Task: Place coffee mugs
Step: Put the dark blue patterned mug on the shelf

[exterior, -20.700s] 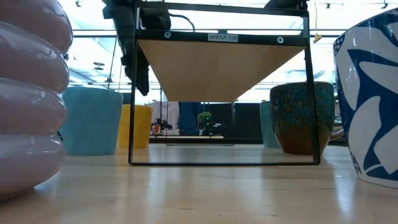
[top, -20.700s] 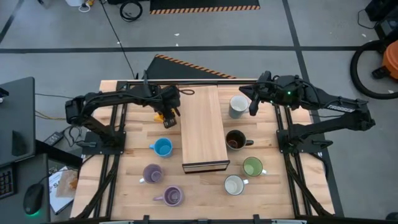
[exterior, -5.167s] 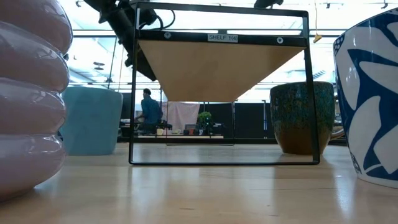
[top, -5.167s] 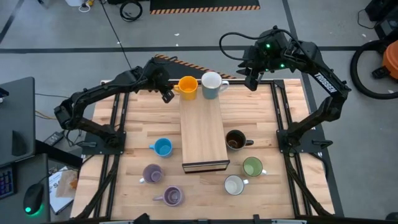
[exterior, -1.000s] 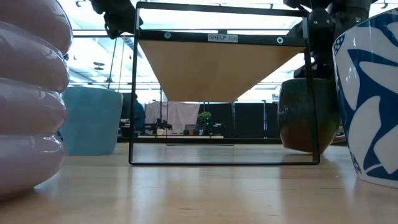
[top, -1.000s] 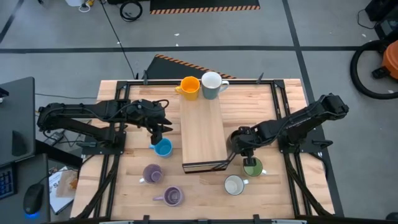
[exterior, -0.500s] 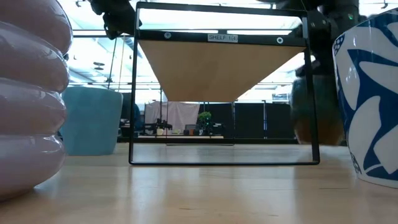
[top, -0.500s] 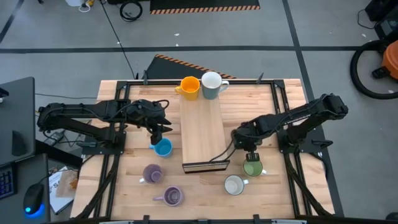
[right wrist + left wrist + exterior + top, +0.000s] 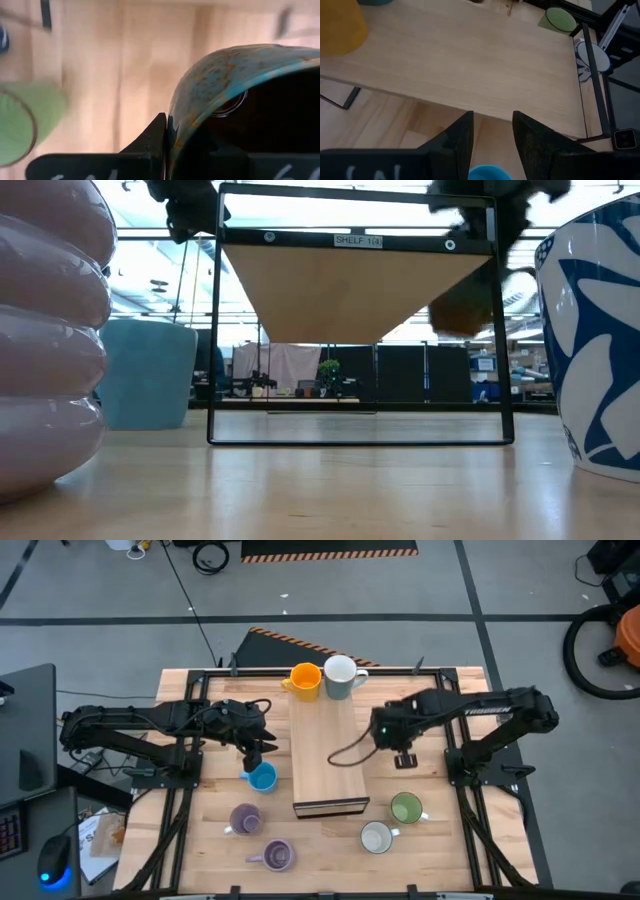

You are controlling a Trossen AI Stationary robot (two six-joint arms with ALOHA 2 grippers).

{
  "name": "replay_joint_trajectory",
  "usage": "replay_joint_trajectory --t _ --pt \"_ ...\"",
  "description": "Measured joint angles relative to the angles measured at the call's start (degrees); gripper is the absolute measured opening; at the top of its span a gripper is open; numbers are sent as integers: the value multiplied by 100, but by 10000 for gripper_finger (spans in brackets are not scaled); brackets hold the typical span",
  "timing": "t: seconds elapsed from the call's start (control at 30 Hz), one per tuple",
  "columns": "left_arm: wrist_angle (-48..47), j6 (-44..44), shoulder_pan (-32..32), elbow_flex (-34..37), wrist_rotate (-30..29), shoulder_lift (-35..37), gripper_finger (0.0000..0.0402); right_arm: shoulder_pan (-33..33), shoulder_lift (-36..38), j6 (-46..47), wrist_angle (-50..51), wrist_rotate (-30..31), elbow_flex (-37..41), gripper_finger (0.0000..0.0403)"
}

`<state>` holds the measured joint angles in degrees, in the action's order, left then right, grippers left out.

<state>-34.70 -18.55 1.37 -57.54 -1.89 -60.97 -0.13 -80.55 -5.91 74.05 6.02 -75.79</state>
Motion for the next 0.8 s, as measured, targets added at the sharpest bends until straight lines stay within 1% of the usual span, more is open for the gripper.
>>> replay_joint_trajectory --t 0.13,0.23,0.37,0.47,0.57,0.63,0.73,0.8 --pt "0 -73 0 0 0 0 141 -225 0 -239 232 158 -551 50" --pt "0 -158 0 0 0 0 141 -378 4 -421 -2 212 -927 50" --pt "31 -188 0 0 0 0 141 -531 9 -535 -306 179 -1170 50" --pt "81 -188 0 0 0 0 141 -632 11 -719 -860 29 -1193 51" --pt "87 -191 0 0 0 0 141 -722 2 -734 -1249 -251 -1100 51" --pt "87 -219 0 0 0 0 141 -780 2 -737 -1515 -323 -1058 51" --pt "90 -279 2 0 -12 0 141 -889 2 -737 -1684 -385 -1019 51" --pt "109 -294 1 0 -73 0 141 -971 -8 -720 -1829 -577 -1001 51"
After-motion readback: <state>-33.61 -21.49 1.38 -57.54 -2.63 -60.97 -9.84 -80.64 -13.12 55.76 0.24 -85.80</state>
